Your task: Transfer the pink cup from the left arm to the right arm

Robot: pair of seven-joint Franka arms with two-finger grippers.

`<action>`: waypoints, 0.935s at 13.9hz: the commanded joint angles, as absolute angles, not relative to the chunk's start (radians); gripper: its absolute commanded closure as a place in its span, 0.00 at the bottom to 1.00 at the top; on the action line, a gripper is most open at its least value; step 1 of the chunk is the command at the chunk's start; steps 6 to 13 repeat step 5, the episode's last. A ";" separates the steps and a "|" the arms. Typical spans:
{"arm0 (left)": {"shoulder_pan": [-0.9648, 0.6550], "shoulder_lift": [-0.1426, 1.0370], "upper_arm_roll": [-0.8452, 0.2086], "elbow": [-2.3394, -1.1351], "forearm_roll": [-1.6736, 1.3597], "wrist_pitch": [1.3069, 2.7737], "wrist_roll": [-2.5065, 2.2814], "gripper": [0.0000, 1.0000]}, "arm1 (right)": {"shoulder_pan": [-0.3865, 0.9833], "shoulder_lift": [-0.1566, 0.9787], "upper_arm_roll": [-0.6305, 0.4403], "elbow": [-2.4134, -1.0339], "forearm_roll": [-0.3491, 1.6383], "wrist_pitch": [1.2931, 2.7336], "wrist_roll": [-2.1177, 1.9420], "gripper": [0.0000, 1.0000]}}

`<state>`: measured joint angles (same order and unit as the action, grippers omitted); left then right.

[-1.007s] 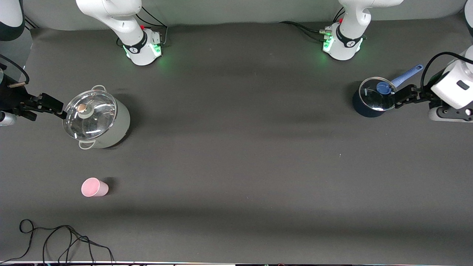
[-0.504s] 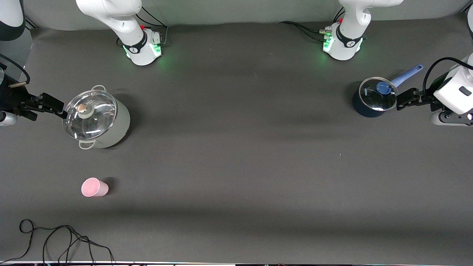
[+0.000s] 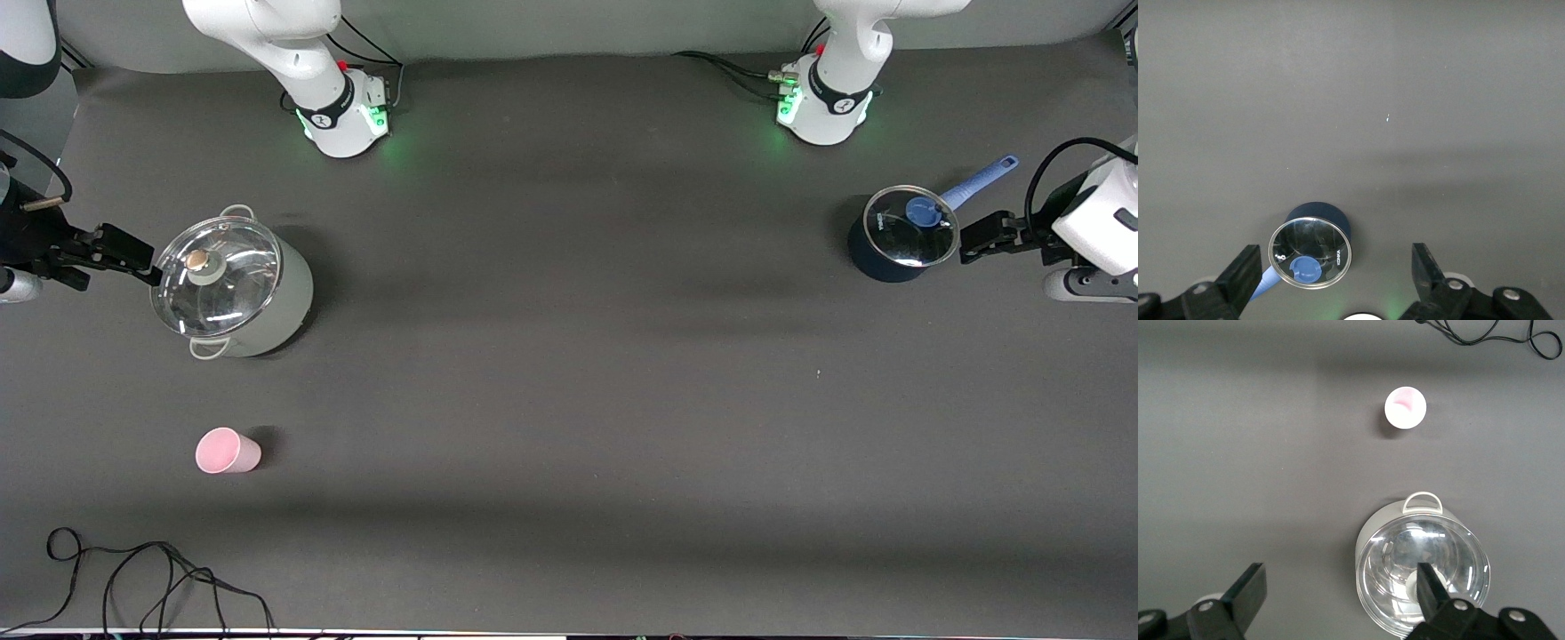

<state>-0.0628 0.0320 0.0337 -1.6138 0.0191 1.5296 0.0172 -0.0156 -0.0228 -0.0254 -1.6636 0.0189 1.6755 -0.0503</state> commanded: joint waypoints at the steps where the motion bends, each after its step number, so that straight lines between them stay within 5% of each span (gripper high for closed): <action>1: -0.058 0.026 0.037 -1.609 0.017 1.511 0.038 0.00 | -0.012 -0.037 -0.029 -1.671 0.011 1.674 -0.069 0.01; 13: -0.057 0.023 0.035 -1.618 0.017 1.522 0.038 0.00 | -0.012 -0.035 -0.029 -1.671 0.011 1.674 -0.069 0.01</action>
